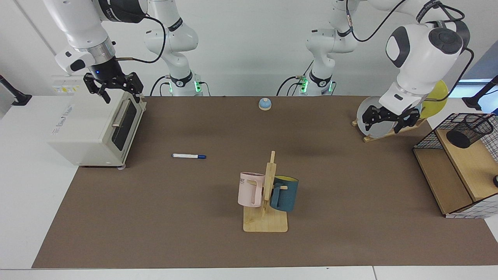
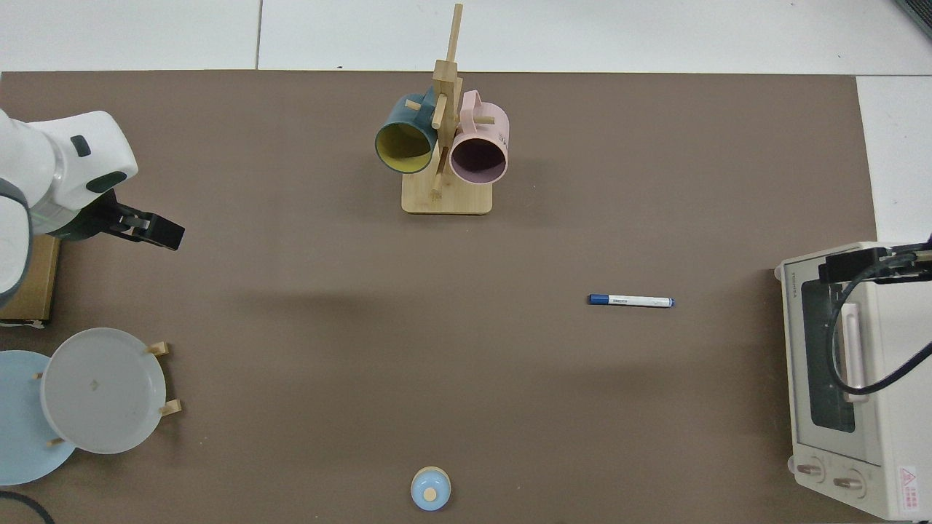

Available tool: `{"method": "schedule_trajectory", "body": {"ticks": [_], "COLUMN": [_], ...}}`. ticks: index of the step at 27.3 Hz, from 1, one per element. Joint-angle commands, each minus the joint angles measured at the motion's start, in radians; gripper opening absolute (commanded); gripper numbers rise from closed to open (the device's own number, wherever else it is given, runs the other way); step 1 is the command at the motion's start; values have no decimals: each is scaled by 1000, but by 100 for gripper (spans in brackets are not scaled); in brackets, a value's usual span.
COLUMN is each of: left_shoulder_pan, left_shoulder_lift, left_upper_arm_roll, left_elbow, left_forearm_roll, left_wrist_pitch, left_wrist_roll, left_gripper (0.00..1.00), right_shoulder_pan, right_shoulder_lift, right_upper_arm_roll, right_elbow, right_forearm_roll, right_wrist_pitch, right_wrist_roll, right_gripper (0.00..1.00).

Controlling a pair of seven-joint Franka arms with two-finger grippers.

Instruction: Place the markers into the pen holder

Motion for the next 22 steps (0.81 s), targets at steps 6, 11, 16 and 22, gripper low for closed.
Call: {"method": "schedule_trajectory", "body": {"ticks": [6, 11, 16, 22], "left_shoulder_pan": [14, 9, 0, 2], "left_shoulder_lift": [-104, -108, -107, -108], "left_upper_arm_roll": [-2, 0, -8, -6], "left_elbow": [-47, -78, -76, -79], "left_forearm_roll": [-28, -28, -29, -29], "left_wrist_pitch": [-14, -10, -1, -1], "left_wrist_roll": [-24, -17, -17, -13], "left_gripper": [100, 100, 100, 100], "right_shoulder_pan": [-5, -6, -17, -6], "right_shoulder_lift": [-4, -4, -4, 7], "right_upper_arm_roll": [4, 2, 2, 2], "right_elbow": [1, 1, 0, -10], "right_forearm_roll": [6, 6, 4, 1], "right_wrist_pitch": [0, 8, 19, 172], "right_wrist_roll": [4, 3, 10, 70], "right_gripper": [100, 100, 100, 100]}}
